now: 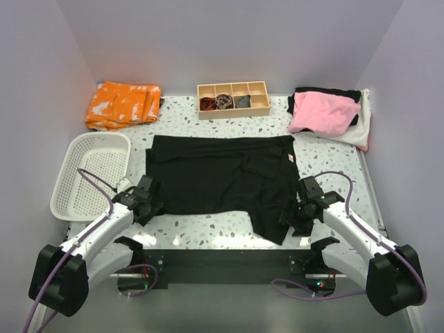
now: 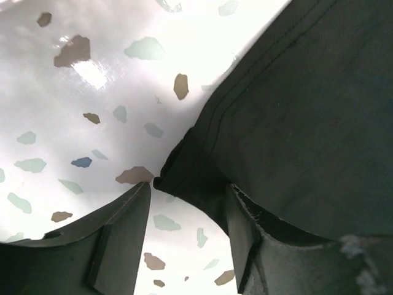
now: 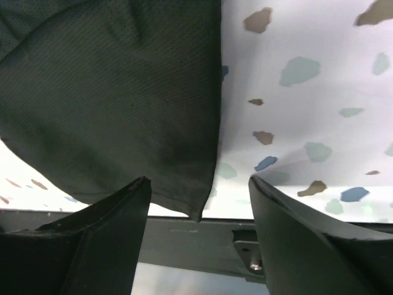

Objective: Fold and stack the t-shirts
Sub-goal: Grap the side of the flattened tshirt closest away from the robot with both arms, then fold the other side of the tshirt into a rectangle

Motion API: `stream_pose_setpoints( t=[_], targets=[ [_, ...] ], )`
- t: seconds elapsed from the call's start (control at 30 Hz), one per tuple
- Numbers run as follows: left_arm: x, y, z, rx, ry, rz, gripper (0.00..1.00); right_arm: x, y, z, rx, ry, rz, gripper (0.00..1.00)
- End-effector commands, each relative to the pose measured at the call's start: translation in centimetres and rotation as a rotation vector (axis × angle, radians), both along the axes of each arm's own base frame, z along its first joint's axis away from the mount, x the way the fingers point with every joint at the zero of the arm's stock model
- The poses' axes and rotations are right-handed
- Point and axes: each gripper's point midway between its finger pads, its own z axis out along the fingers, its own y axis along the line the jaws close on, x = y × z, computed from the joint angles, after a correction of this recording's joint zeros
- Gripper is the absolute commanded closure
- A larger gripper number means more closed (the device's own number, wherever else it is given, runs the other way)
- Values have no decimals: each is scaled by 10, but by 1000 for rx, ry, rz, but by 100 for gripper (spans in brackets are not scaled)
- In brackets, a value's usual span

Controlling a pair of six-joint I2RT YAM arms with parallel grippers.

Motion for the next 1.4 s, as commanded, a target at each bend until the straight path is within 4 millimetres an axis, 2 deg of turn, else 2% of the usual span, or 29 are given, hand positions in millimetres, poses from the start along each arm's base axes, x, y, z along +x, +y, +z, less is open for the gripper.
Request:
stream_pose_setpoints(
  t=[0.0, 0.07, 0.13, 0.17, 0.23, 0.27, 0.3, 0.37, 0.4, 0.53, 0.77, 1.03, 1.17, 1.33, 1.37],
  targets=[
    [9, 11, 3, 54, -51, 51, 48, 5, 14, -2, 76, -23, 29, 36],
    [9, 11, 1, 52, -55, 53, 54, 6, 17, -4, 87, -18, 32, 42],
    [7, 9, -6, 41, -49, 47, 67, 4, 19, -7, 96, 0, 38, 49],
    [6, 8, -7, 36, -48, 46, 71, 6, 20, -8, 100, -4, 39, 58],
    [4, 8, -13, 31, -44, 42, 85, 6, 21, -11, 101, 5, 45, 70],
    [2, 8, -16, 33, -37, 39, 90, 9, 21, -10, 102, -1, 44, 82],
    [2, 8, -16, 32, -36, 38, 99, 11, 22, -9, 101, -4, 45, 87],
    [2, 8, -16, 36, -33, 29, 100, 17, 23, -5, 102, -33, 53, 98],
    [3, 8, -15, 35, -36, 28, 100, 20, 23, -2, 100, -47, 52, 100],
    [9, 6, -4, 36, -55, 4, 100, 35, 27, 20, 121, -145, 63, 100],
    [27, -7, 27, -11, -136, -57, 100, 63, 26, 67, 99, -267, 77, 100],
    [53, -14, 60, 5, -196, -103, 100, 91, 24, 85, 45, -324, 94, 100],
    [68, -13, 70, 41, -213, -112, 100, 115, 22, 102, 3, -380, 88, 100],
    [84, -14, 79, 75, -220, -118, 100, 142, 22, 114, -40, -416, 89, 100],
    [87, -13, 81, 80, -222, -116, 100, 146, 22, 112, -52, -406, 90, 100]
  ],
)
